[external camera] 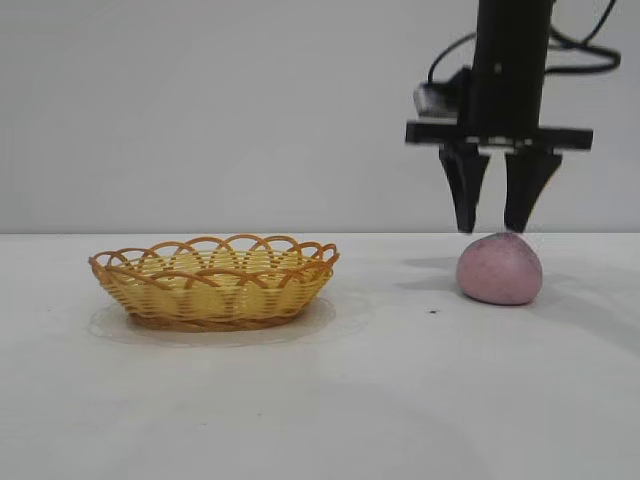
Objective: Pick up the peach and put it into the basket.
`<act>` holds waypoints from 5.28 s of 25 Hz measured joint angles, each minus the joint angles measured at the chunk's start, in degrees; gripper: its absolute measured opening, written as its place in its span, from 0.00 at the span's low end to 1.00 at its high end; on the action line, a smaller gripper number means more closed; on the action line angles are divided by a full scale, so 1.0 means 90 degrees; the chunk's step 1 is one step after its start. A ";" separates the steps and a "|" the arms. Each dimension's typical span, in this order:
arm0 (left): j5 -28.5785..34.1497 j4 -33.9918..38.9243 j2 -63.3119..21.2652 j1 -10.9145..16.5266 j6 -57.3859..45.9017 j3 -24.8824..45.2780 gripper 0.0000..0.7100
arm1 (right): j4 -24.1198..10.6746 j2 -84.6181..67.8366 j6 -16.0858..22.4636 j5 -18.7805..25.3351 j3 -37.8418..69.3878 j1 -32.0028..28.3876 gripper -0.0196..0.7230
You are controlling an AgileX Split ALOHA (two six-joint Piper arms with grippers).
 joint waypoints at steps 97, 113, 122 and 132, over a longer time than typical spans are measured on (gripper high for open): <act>-0.0028 -0.0014 -0.0119 0.0031 0.0014 0.0000 0.38 | -0.0067 -1.3650 -0.0253 -0.0598 0.8772 -0.1617 0.59; -0.0028 -0.0014 -0.0119 0.0031 0.0014 0.0000 0.38 | -0.0078 -1.4742 -0.0243 -0.0538 0.8831 -0.1617 0.59; -0.0028 -0.0014 -0.0119 0.0031 0.0014 0.0000 0.38 | -0.0078 -1.4742 -0.0243 -0.0527 0.8831 -0.1617 0.59; -0.0028 -0.0014 -0.0119 0.0031 0.0014 0.0000 0.38 | -0.0078 -1.4742 -0.0239 -0.0527 0.8831 -0.1617 0.59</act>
